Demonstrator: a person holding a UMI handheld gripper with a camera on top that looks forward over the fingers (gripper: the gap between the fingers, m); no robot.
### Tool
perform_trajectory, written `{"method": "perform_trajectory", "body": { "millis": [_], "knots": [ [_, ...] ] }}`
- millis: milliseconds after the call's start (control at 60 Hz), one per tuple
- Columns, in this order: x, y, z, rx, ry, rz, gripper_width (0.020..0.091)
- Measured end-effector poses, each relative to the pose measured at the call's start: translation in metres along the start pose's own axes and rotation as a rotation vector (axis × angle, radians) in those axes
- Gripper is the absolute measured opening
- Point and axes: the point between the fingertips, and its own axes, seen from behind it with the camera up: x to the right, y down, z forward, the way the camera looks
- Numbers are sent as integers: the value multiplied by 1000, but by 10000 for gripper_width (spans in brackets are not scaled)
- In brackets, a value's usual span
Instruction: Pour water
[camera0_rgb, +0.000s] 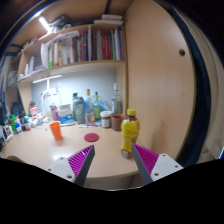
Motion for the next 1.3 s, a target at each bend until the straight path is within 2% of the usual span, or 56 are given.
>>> {"method": "perform_trajectory", "body": {
  "millis": [150,250,400,467,483,550,583,650,683,733,883,983,1050,1150,1300],
  "knots": [
    [47,14,81,20,18,14,815],
    [64,23,126,18,27,29,814],
    [72,22,179,55,25,46,813],
    [69,36,194,13,1,16,424],
    [71,29,199,44,5,15,423],
    [75,30,200,59,65,20,380],
    [76,30,201,48,83,24,384],
    [74,31,201,6,98,34,300],
    [69,34,201,-17,97,43,281],
    [57,28,200,-43,82,48,279],
    [-4,-68,204,25,58,-186,279],
    [-59,-133,229,69,61,-567,279],
    [-101,-161,246,105,136,-887,279],
    [-161,-178,274,174,151,-1382,275],
    [-227,-173,304,234,205,-1951,278]
  ]
}}
